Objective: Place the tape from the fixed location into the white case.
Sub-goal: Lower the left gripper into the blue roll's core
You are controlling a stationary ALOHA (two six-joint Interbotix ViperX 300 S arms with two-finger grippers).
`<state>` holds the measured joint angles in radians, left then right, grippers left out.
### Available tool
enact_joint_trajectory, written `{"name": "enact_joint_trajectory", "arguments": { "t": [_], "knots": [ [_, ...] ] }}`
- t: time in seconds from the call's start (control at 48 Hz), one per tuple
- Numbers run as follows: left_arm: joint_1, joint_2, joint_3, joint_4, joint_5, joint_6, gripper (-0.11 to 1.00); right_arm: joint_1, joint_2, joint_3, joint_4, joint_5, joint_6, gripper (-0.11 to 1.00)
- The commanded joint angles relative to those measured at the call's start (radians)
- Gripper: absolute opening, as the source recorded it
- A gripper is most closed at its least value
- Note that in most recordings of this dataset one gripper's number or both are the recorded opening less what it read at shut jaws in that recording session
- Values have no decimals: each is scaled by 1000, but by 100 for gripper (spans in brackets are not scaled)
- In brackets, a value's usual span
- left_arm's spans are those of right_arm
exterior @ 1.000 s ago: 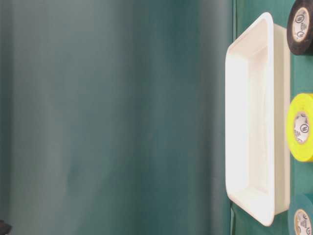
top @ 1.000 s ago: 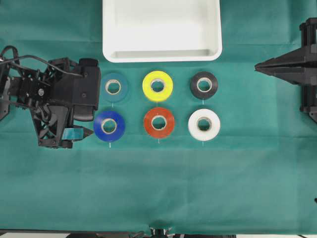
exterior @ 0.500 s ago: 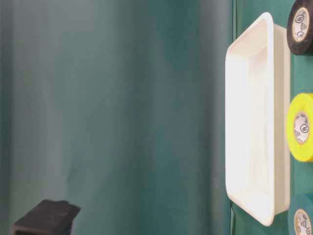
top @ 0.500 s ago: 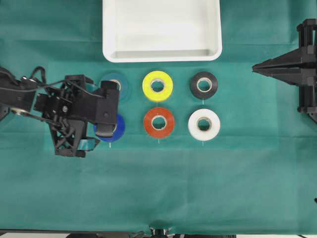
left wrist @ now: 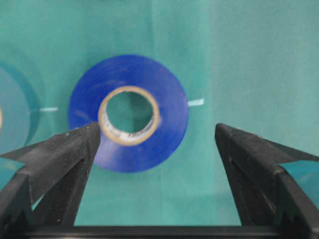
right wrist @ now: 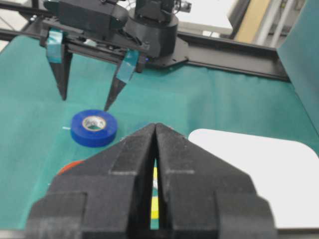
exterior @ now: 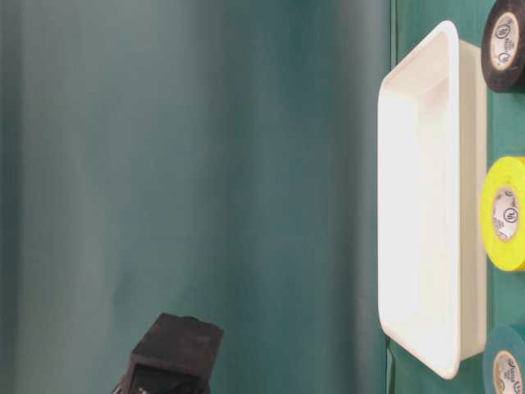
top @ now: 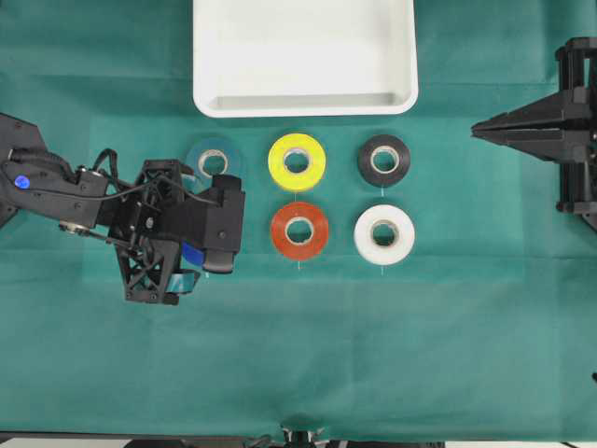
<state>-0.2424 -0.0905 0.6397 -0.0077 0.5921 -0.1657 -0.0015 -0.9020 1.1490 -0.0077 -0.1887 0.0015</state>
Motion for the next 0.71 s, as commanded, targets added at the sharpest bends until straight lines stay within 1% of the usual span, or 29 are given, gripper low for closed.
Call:
{"name": "enact_joint_trajectory", "arguments": {
  "t": [0.0, 0.688],
  "knots": [
    [-8, -6, -5, 0, -29, -2, 97, 0, 8, -26, 2, -3, 0, 0],
    [-17, 97, 15, 0, -106, -3, 96, -2, 11, -23, 0, -3, 0, 0]
  ]
}}
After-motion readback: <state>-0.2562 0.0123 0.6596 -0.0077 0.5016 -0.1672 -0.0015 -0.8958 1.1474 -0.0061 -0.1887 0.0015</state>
